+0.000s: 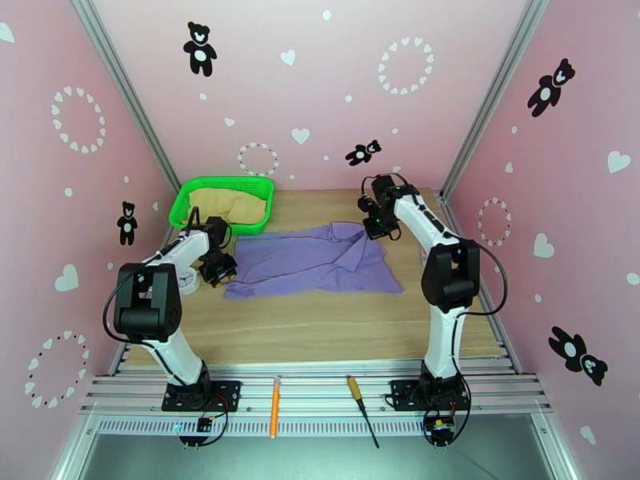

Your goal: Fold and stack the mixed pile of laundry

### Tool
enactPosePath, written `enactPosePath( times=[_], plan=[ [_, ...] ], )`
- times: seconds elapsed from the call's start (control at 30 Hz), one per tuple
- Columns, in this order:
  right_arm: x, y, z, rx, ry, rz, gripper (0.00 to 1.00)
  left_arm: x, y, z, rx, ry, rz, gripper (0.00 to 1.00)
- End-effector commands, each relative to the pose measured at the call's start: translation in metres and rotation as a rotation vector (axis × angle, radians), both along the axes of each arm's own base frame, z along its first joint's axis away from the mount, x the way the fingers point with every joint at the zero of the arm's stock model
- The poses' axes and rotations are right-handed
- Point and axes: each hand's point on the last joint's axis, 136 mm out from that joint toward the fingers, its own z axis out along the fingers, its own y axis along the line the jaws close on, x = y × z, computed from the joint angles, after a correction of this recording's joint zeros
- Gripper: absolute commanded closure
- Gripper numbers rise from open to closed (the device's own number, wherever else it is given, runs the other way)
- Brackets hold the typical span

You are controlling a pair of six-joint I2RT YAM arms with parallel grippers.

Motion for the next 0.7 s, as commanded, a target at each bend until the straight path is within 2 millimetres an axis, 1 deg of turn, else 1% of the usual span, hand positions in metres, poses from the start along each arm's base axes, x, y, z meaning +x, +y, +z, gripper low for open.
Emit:
enactPosePath(
  times=[0.0,0.03,0.07,0.1,0.13,0.17,0.23,0.27,0.3,0.37,0.4,0.43,0.47,0.5,0.53,0.6,0.67],
  plan=[
    [0.015,-0.001,-0.001,-0.005,-0.031,-0.029,1.0,0.003,0.007,0.007,0.027,0.008,-0.003,0.29],
    [0.017,-0.002,-0.003,-0.01,-0.034,-0.037,1.0,0.004,0.008,0.009,0.029,0.003,-0.002,0.2],
    [0.019,-0.003,-0.004,-0.016,-0.04,-0.047,1.0,0.003,0.008,0.01,0.03,-0.001,0.0,0.13],
    [0.022,-0.005,-0.005,-0.023,-0.049,-0.061,1.0,0.002,0.008,0.012,0.03,-0.009,0.001,0.11],
    [0.024,-0.006,-0.006,-0.026,-0.054,-0.072,1.0,0.0,0.008,0.014,0.027,-0.016,0.005,0.05],
    [0.026,-0.007,-0.006,-0.031,-0.061,-0.086,0.89,-0.004,0.007,0.015,0.02,-0.022,0.006,0.01],
    [0.028,-0.008,-0.006,-0.031,-0.069,-0.107,0.54,-0.014,0.003,0.017,-0.001,-0.038,0.007,0.01],
    [0.028,-0.008,-0.005,-0.027,-0.071,-0.116,0.4,-0.022,0.001,0.017,-0.012,-0.042,0.01,0.01],
    [0.028,-0.008,-0.003,-0.022,-0.075,-0.122,0.32,-0.027,-0.001,0.017,-0.026,-0.051,0.013,0.01],
    [0.024,-0.008,0.002,-0.008,-0.085,-0.143,0.19,-0.043,-0.007,0.015,-0.053,-0.057,0.016,0.03],
    [0.022,-0.008,0.007,0.0,-0.096,-0.153,0.15,-0.049,-0.01,0.013,-0.065,-0.058,0.016,0.08],
    [0.017,-0.008,0.012,0.012,-0.103,-0.163,0.14,-0.055,-0.015,0.01,-0.082,-0.059,0.015,0.18],
    [0.012,-0.008,0.017,0.023,-0.113,-0.175,0.14,-0.059,-0.021,0.007,-0.1,-0.061,0.012,0.23],
    [0.007,-0.008,0.023,0.035,-0.123,-0.187,0.14,-0.062,-0.025,0.003,-0.111,-0.061,0.009,0.26],
    [0.0,-0.009,0.028,0.046,-0.133,-0.197,0.14,-0.064,-0.03,0.0,-0.121,-0.061,0.007,0.33],
    [-0.014,-0.007,0.037,0.075,-0.152,-0.206,0.14,-0.064,-0.035,-0.007,-0.124,-0.067,0.012,0.37],
    [-0.032,-0.005,0.04,0.096,-0.156,-0.208,0.14,-0.062,-0.034,-0.014,-0.113,-0.074,0.032,0.4]
  ],
)
